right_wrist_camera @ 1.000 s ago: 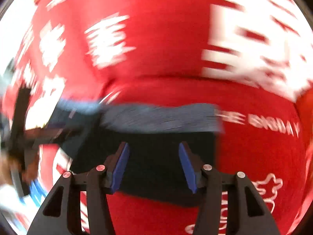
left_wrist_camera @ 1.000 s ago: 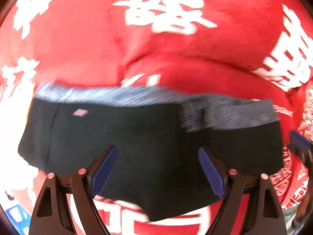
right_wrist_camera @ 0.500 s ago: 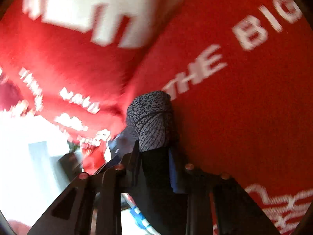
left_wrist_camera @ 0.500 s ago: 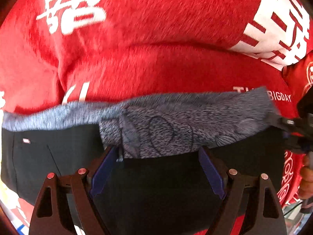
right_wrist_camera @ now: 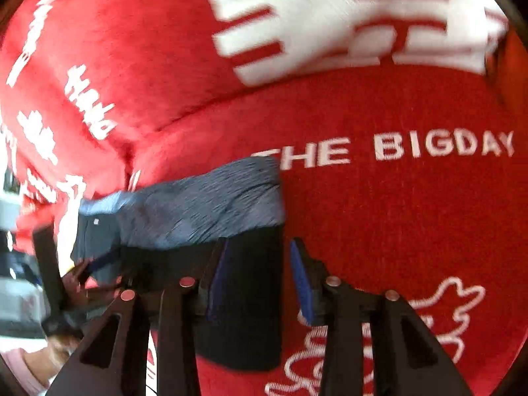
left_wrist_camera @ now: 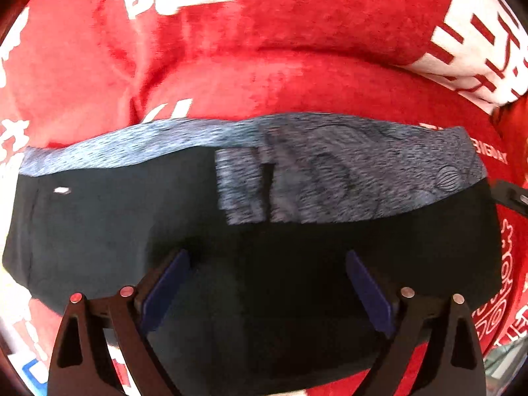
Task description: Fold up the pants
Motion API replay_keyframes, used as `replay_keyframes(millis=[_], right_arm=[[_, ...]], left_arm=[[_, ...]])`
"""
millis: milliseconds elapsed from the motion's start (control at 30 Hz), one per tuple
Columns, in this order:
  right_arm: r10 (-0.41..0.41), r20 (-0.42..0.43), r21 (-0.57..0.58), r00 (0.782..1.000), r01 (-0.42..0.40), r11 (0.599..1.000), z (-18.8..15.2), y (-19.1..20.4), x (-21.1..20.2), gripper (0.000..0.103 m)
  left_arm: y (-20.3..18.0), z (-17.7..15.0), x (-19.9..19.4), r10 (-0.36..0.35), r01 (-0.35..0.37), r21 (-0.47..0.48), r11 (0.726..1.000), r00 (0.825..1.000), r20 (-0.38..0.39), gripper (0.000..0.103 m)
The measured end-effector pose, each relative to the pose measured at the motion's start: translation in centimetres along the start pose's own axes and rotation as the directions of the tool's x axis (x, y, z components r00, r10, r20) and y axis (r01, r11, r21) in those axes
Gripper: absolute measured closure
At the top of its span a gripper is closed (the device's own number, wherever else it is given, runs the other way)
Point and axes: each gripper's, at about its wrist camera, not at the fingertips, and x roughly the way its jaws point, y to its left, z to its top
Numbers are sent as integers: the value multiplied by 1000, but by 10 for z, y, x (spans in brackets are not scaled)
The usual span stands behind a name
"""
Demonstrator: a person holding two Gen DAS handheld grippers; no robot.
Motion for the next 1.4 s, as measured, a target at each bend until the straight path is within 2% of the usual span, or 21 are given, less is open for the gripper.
replay_keyframes(millis=[133, 233, 367, 400, 433, 533, 567, 667, 700, 767, 800, 833, 867, 900, 933, 1067, 1200, 1333, 1400], right_arm=[[9, -5, -144, 1000, -10, 989, -19, 33, -10, 62], [23, -47, -226, 999, -34, 973, -24, 62, 9, 62], [105, -121, -297, 987, -137, 945, -21, 97, 33, 62], [114, -119, -342, 986, -149, 928, -24, 109, 33, 61], [108, -108, -406, 988, -143, 903, -31, 123, 34, 55], [44, -69, -585, 997, -76, 807, -63, 157, 34, 50], [15, -55, -649, 998, -47, 759, -79, 168, 37, 50], [-68, 24, -732, 997, 64, 678, -101, 185, 47, 50], [-85, 42, -739, 995, 88, 668, -104, 189, 53, 50], [-125, 54, -738, 991, 124, 663, -109, 194, 69, 50], [-158, 50, -733, 986, 143, 664, -110, 196, 77, 53], [-159, 29, -718, 987, 131, 683, -108, 195, 79, 70], [-149, 9, -696, 989, 113, 709, -106, 196, 78, 75], [-149, 19, -677, 989, 122, 726, -105, 199, 73, 85], [-150, 32, -669, 988, 132, 731, -104, 202, 68, 89], [-145, 6, -635, 989, 116, 764, -105, 206, 63, 89], [-206, -16, -658, 978, 145, 739, -115, 212, 80, 89], [-247, -7, -670, 969, 179, 721, -119, 220, 76, 82], [-242, -25, -663, 970, 166, 730, -118, 224, 71, 73]], left_arm=[[30, -5, -13, 54, -55, -91, 994, 998, -13, 6], [51, -11, -26, 123, -125, -156, 980, 992, -24, 6], [75, -28, -43, 176, -180, -251, 951, 984, -36, 6], [85, -36, -48, 181, -184, -272, 944, 983, -39, 6], [88, -45, -49, 184, -188, -292, 938, 982, -40, 6], [102, -61, -49, 175, -182, -355, 917, 983, -52, 6], [106, -66, -50, 167, -176, -366, 914, 984, -57, 6], [115, -78, -43, 148, -160, -358, 920, 987, -63, 6], [117, -78, -41, 144, -157, -348, 924, 988, -64, 6], [116, -80, -37, 135, -148, -321, 935, 989, -62, 6], [118, -81, -35, 127, -140, -311, 940, 990, -61, 6], [120, -81, -35, 118, -131, -306, 943, 991, -62, 6], [122, -82, -36, 106, -120, -302, 946, 992, -64, 6], [122, -82, -35, 91, -106, -295, 949, 994, -65, 6], [124, -83, -36, 85, -100, -288, 952, 994, -64, 6], [134, -82, -34, 72, -87, -269, 959, 995, -67, 6], [148, -83, -34, 59, -82, -309, 947, 995, -83, 6], [160, -87, -33, 61, -87, -332, 939, 994, -90, 6], [167, -88, -33, 58, -86, -341, 936, 994, -91, 6]])
